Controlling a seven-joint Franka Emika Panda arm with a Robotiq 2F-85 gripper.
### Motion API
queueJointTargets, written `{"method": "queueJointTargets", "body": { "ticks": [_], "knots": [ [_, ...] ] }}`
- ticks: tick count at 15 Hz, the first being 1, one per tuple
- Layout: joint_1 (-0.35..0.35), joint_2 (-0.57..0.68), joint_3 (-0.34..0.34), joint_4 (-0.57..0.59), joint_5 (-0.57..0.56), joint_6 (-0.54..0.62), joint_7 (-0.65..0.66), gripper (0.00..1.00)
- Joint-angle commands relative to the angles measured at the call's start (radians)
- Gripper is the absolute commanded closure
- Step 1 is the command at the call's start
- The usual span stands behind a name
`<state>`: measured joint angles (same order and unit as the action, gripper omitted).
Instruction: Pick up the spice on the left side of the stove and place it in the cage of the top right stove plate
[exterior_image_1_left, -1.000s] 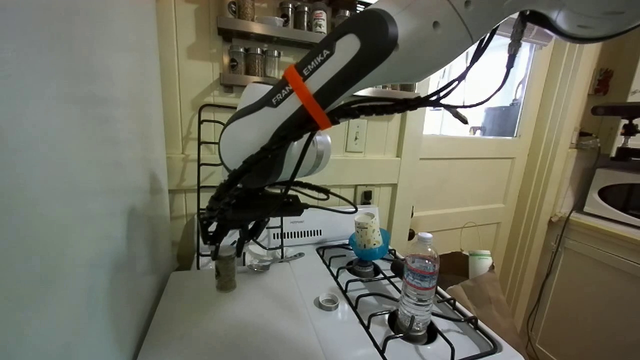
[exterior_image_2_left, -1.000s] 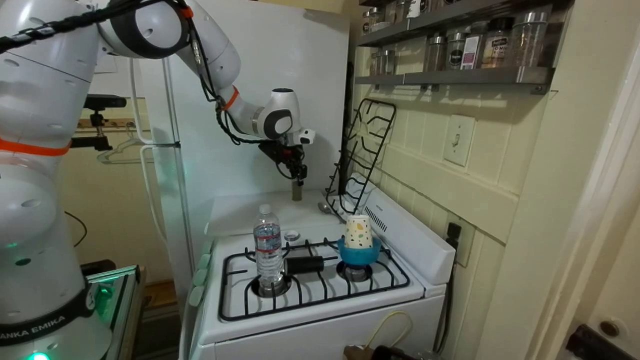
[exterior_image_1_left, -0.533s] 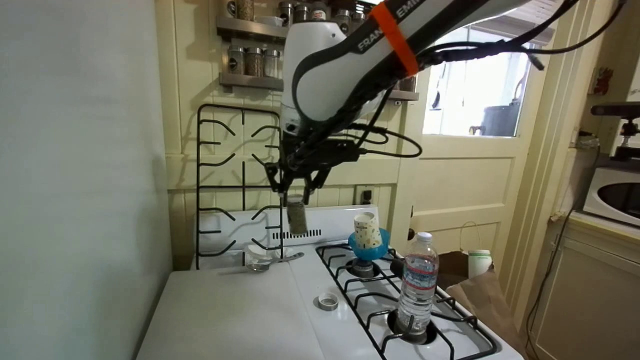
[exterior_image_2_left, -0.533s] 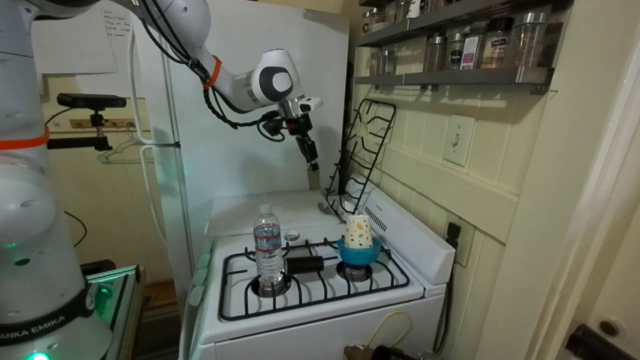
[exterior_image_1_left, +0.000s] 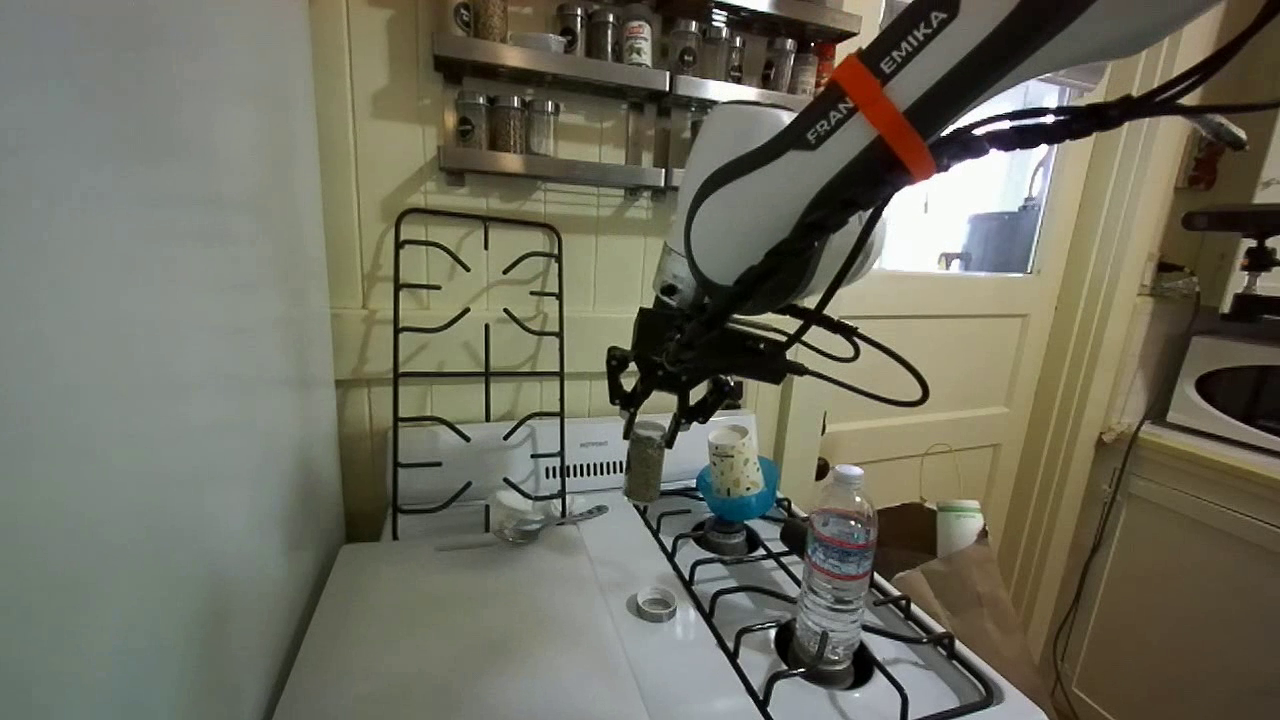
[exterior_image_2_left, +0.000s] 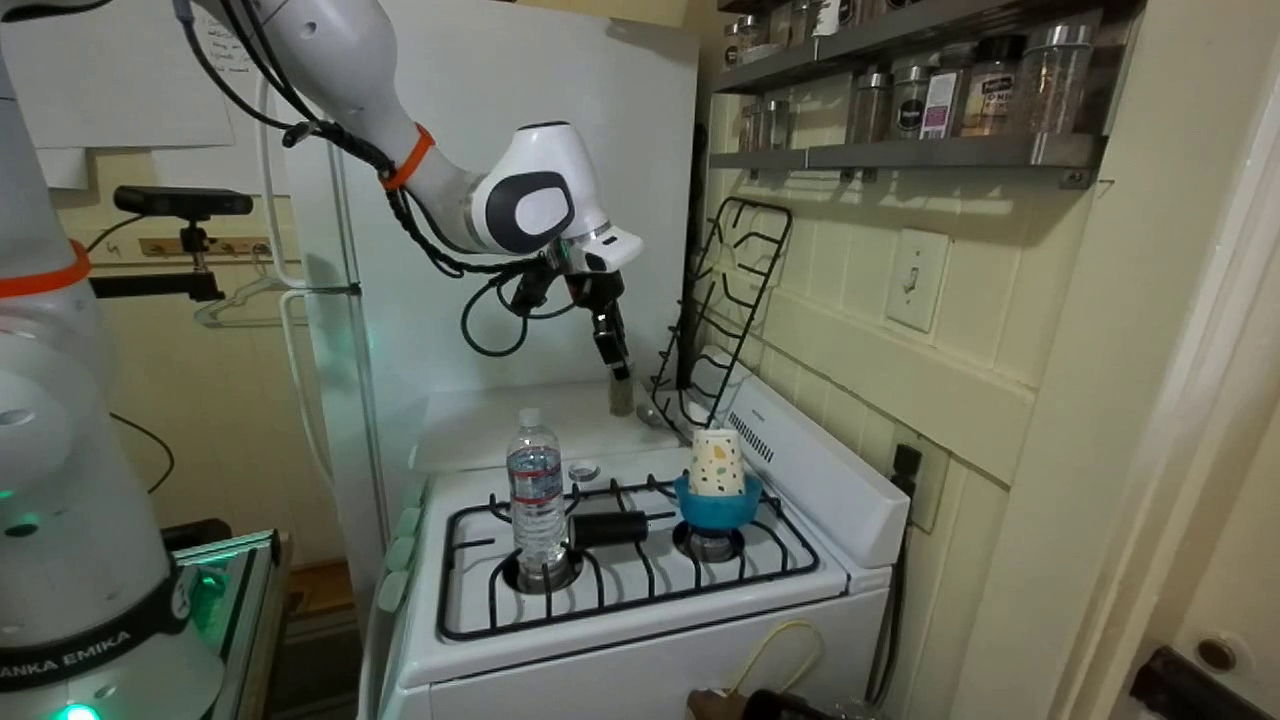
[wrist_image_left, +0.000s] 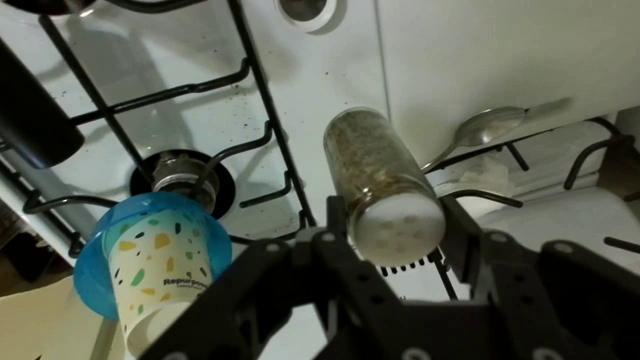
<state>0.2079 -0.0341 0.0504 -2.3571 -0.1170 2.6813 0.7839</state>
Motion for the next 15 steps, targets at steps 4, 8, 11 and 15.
{"method": "queueJointTargets", "body": {
  "ticks": [4,8,11,15],
  "knots": [
    [-0.088,-0.005,0.029,-0.012,-0.171,-0.038,0.162,0.77],
    [-0.142,0.001,0.010,-0.009,-0.250,-0.165,0.258,0.77],
    [-0.157,0.019,0.006,-0.003,-0.236,-0.207,0.254,0.77],
    [-0.161,0.047,0.000,-0.007,-0.232,-0.173,0.266,0.77]
  ]
}}
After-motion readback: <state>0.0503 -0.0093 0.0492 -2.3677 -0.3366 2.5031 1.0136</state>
